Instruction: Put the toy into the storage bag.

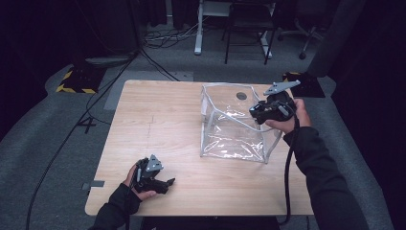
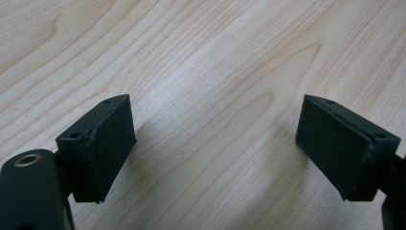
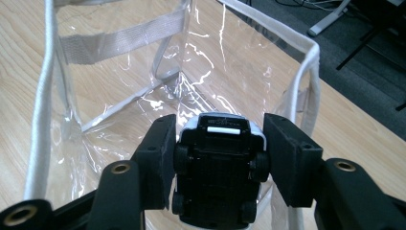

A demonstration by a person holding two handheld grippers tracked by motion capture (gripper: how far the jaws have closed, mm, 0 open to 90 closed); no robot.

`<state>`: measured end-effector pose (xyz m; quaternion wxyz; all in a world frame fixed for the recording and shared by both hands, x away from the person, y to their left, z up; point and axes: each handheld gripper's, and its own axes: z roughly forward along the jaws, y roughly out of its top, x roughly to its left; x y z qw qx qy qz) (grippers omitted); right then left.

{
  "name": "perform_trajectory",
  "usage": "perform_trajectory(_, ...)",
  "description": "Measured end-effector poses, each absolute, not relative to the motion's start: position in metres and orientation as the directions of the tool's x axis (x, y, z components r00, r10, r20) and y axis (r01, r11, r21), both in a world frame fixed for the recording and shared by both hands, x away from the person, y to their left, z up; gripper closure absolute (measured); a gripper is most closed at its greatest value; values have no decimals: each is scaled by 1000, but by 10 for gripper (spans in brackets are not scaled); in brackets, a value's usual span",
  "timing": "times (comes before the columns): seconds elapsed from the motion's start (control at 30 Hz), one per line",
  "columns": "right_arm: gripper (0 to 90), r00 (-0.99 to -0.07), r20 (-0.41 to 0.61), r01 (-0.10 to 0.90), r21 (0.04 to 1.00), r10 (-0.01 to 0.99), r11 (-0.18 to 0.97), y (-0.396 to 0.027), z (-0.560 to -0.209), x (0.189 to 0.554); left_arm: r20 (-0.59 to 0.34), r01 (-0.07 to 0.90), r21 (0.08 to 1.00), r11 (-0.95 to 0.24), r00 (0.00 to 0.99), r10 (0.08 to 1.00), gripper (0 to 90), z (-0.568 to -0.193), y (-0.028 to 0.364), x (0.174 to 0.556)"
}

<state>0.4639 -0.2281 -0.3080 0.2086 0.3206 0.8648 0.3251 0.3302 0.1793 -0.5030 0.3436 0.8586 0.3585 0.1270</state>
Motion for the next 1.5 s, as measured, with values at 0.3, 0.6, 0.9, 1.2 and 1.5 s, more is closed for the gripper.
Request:
perform_trajectory(0.3, 477, -749, -120, 454, 625, 652, 636, -238, -312, 466, -29, 527, 681, -508, 713, 701, 137, -503, 179, 330)
perform_trajectory(0.6, 476, -772, -112, 460, 582, 626, 671, -245, -311, 463, -29, 528, 681, -508, 712, 701, 137, -503, 179, 330)
perform_trajectory(0.9, 476, -796, -98, 461, 542, 597, 703, -250, -310, 463, -29, 528, 681, -508, 713, 701, 137, -503, 179, 330)
perform_trajectory(1.2, 476, -805, -85, 470, 513, 588, 718, -249, -309, 461, -33, 529, 681, -507, 713, 700, 137, -503, 179, 330)
perform_trajectory(1.5, 474, -815, -94, 452, 513, 572, 729, -249, -310, 461, -27, 527, 681, -508, 712, 702, 137, -503, 179, 330)
